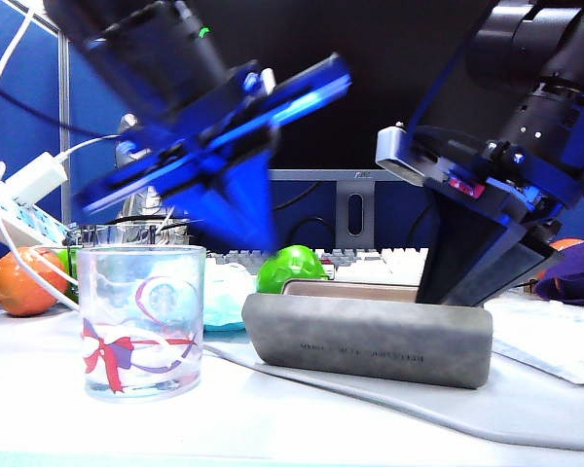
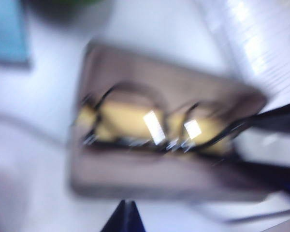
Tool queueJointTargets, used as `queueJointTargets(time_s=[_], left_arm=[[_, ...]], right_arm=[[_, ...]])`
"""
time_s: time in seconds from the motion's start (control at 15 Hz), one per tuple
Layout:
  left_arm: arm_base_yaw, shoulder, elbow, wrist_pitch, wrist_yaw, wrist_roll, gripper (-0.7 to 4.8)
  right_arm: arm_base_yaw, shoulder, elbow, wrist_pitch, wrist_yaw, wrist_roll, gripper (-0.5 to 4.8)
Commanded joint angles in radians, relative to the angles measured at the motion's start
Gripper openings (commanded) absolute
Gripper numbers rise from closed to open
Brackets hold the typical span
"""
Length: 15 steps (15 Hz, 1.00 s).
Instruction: Pick up the glasses, fold the temples of the glasses, place the glasses into the glasses case, and finally close the glasses case.
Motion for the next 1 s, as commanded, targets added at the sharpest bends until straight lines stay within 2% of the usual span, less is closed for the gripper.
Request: queueJointTargets(time_s=[0.07, 0.2, 0.33, 0.6, 1.0], left_arm=[[-0.002, 0.031, -0.001, -0.037, 0.0, 0.091, -0.03], [-0.001, 0.05, -0.002, -0.047, -0.004, 0.104, -0.03], [0.0, 0.071, -0.006, -0.076, -0.061, 0.12, -0.04], [0.02, 0.083, -0.048, -0.097, -0.098, 0.155, -0.04], [0.202, 0.082, -0.119, -0.076, -0.11, 0.206, -0.03]], right_arm=[[0.002, -0.003, 0.004, 0.0, -0.039, -0.002, 2.2], [0.002, -0.006, 0.005, -0.023, -0.039, -0.002, 2.2], [0.002, -0.01, 0.005, -0.037, -0.039, -0.003, 2.2], [0.002, -0.03, 0.01, -0.048, -0.056, -0.003, 2.19], [0.002, -0.039, 0.01, -0.051, -0.053, -0.003, 2.11]])
